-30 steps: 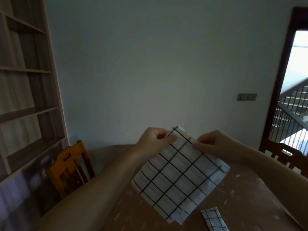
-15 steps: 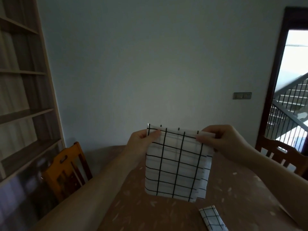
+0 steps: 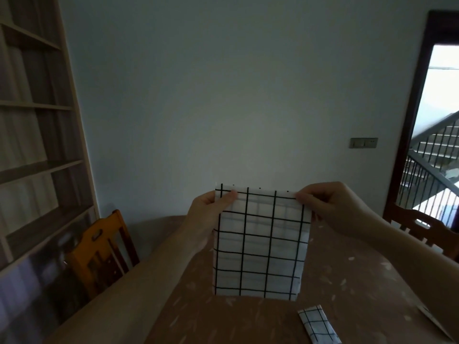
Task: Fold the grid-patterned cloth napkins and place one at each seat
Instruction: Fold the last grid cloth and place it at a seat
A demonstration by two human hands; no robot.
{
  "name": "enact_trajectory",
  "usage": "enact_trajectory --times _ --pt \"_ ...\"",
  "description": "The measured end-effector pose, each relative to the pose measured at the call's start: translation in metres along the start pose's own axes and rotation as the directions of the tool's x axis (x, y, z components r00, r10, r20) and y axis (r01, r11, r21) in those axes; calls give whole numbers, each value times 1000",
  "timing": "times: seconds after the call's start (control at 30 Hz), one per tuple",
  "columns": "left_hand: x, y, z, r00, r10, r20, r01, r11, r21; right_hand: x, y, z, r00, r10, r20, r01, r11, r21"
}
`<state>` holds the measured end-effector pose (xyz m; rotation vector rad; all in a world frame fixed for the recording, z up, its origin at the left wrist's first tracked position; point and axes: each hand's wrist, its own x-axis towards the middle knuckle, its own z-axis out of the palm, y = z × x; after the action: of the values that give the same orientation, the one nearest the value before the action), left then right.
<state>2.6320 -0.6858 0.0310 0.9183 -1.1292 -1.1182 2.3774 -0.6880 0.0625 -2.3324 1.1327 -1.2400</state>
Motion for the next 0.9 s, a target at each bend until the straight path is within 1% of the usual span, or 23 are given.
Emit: enact_trajectory --times 0.1,0.17,0.2,0.3,0.33,0.37,0.4,0.47,0.53,0.63,0.7,0.77,0.83,0.9 --pt "-2 1 2 1000 18 3 -18 1000 14 2 4 -1 998 32 52 -31 999 -16" --pt "-3 2 4 1000 25 9 -25 1000 19 4 5 0 997 67 43 -67 998 3" --pt "-3 2 6 999 33 12 -34 999 22 5 4 2 996 80 42 -79 996 -29" --pt "-4 2 10 997 66 43 -68 996 52 6 -3 12 991 124 54 -109 968 -227" --pt "-4 1 11 995 75 62 -79 995 65 6 -8 15 992 106 63 -81 948 -307" --pt "-5 1 13 994 80 78 -86 994 73 7 -12 19 995 72 68 -44 937 -347" --pt "-5 1 14 992 83 91 -90 993 77 9 -15 21 996 44 80 -14 938 -346" --pt "-7 2 16 990 91 104 -101 991 93 11 -19 26 991 15 130 22 962 -274" --pt "-8 3 16 988 104 117 -117 987 108 12 -20 30 987 -43 157 87 955 -284" --pt "-8 3 14 991 93 97 -102 990 94 13 -20 31 989 -110 100 132 957 -258" --pt "-8 3 15 990 108 93 -119 985 124 12 -20 31 991 -92 95 113 963 -246" --pt "-7 2 17 985 132 113 -149 976 159 14 -24 33 991 -52 121 84 958 -275" --pt "-8 2 21 978 142 151 -168 971 172 17 -31 38 989 -71 127 106 947 -302" --pt "-8 1 23 972 155 177 -186 967 172 20 -34 41 988 -104 110 138 921 -365"
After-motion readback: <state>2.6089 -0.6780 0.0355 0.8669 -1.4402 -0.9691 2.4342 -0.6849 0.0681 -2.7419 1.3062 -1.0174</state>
